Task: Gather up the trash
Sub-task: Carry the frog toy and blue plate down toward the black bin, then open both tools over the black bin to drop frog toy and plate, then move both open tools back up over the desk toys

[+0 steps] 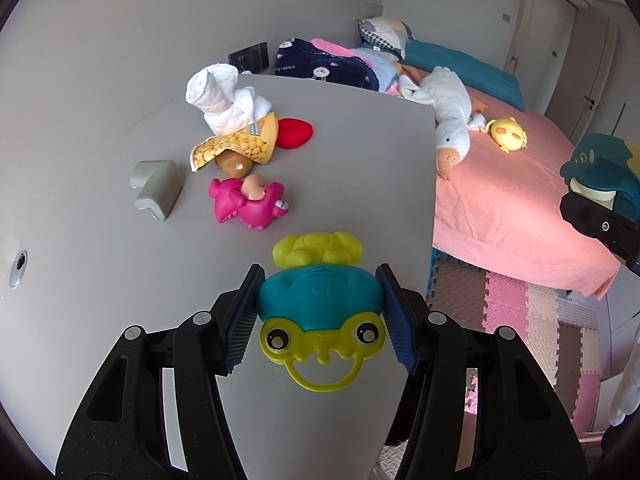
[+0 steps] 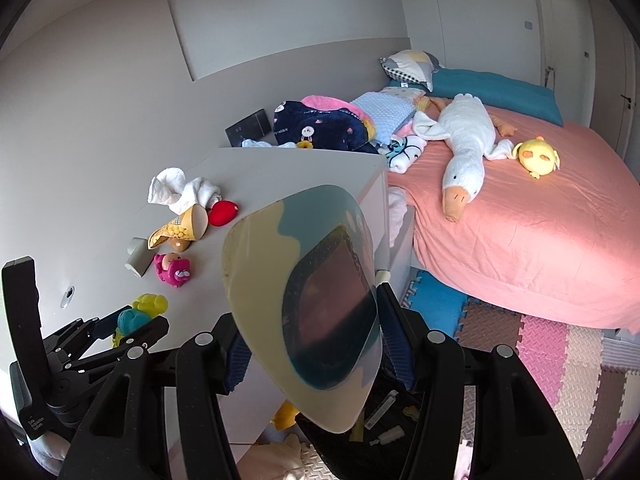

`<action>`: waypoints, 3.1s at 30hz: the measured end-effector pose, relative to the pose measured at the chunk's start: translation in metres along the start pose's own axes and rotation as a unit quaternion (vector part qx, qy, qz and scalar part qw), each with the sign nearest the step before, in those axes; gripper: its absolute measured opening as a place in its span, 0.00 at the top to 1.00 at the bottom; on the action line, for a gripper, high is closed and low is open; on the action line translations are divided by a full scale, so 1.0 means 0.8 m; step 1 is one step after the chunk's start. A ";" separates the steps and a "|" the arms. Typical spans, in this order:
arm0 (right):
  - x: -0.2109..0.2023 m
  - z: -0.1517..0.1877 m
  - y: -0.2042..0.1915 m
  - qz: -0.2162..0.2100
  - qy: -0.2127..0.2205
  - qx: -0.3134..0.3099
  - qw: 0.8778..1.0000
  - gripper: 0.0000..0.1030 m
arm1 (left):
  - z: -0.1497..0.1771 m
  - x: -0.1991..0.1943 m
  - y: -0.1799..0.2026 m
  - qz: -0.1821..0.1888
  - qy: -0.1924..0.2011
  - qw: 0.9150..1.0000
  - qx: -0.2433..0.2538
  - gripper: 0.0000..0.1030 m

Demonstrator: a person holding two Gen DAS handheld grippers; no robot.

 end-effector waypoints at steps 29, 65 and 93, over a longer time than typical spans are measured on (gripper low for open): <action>-0.050 0.023 0.116 0.091 0.005 0.039 0.995 0.43 | 0.009 0.009 0.157 0.113 -0.018 0.990 0.085 0.46; -0.021 0.036 0.134 0.111 -0.014 0.071 0.991 0.23 | 0.025 0.019 0.144 0.099 -0.019 0.992 0.079 0.06; 0.065 0.029 -0.035 0.011 -0.026 -0.010 1.000 0.23 | -0.001 0.002 -0.043 -0.020 0.004 1.000 0.013 0.06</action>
Point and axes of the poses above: each gripper's, at about its wrist camera, not at the fingertips, and x roughly the way its jaws point, y to its right, z to its underside, the point moved 3 cm from there along x, roughly the way its jaws point, and after that the axes turned 12 degrees about y, right-handed, at the moved point
